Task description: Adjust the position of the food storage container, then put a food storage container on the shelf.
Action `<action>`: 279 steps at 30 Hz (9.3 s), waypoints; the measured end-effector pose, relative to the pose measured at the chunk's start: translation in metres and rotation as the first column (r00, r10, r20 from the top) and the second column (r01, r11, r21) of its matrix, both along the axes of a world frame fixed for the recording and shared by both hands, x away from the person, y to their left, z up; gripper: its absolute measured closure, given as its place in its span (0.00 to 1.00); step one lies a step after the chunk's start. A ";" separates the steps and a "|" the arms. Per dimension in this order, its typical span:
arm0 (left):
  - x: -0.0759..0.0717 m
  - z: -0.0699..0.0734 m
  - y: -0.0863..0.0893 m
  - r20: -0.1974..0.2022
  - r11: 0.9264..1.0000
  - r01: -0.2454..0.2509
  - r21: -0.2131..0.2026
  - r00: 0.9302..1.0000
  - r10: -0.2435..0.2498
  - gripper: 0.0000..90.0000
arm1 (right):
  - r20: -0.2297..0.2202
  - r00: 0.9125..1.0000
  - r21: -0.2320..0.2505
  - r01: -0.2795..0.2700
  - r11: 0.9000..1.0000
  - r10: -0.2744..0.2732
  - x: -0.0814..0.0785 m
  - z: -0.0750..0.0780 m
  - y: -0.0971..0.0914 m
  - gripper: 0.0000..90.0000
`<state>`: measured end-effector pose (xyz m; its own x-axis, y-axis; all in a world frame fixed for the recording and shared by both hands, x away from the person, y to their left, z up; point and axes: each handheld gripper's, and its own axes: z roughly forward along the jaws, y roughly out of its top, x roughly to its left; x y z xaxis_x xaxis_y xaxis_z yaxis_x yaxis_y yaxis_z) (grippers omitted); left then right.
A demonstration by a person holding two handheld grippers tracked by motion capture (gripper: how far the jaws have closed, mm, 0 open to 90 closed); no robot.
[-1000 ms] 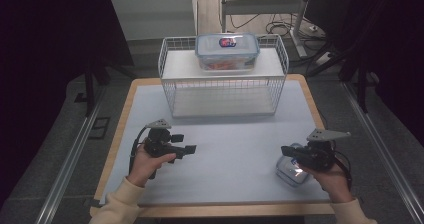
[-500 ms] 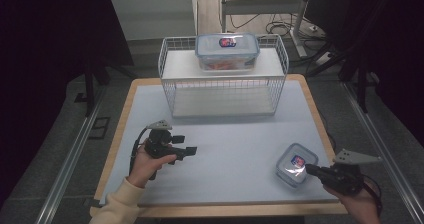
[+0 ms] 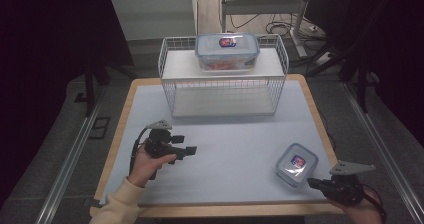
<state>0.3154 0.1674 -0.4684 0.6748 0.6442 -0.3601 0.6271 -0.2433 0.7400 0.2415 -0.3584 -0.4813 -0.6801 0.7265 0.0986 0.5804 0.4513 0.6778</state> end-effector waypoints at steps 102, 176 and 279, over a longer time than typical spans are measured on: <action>-0.003 -0.014 0.021 -0.038 0.998 -0.056 0.009 0.998 0.056 0.26 | -0.042 0.994 0.014 0.103 0.995 -0.102 0.069 -0.014 0.068 1.00; 0.019 -0.028 0.001 -0.121 0.994 -0.110 0.006 0.987 0.109 0.16 | -0.138 0.990 0.324 0.015 0.946 0.032 0.111 -0.006 0.145 0.36; 0.024 0.021 -0.040 -0.021 0.995 -0.006 -0.096 1.000 0.004 0.56 | -0.144 0.988 0.463 0.016 0.886 0.057 0.119 0.033 0.168 0.59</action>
<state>0.3397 0.1276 -0.4475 0.6634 0.6089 -0.4348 0.6438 -0.1684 0.7464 0.3610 -0.1902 -0.4487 -0.6448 0.5600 0.5202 0.6850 0.1216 0.7183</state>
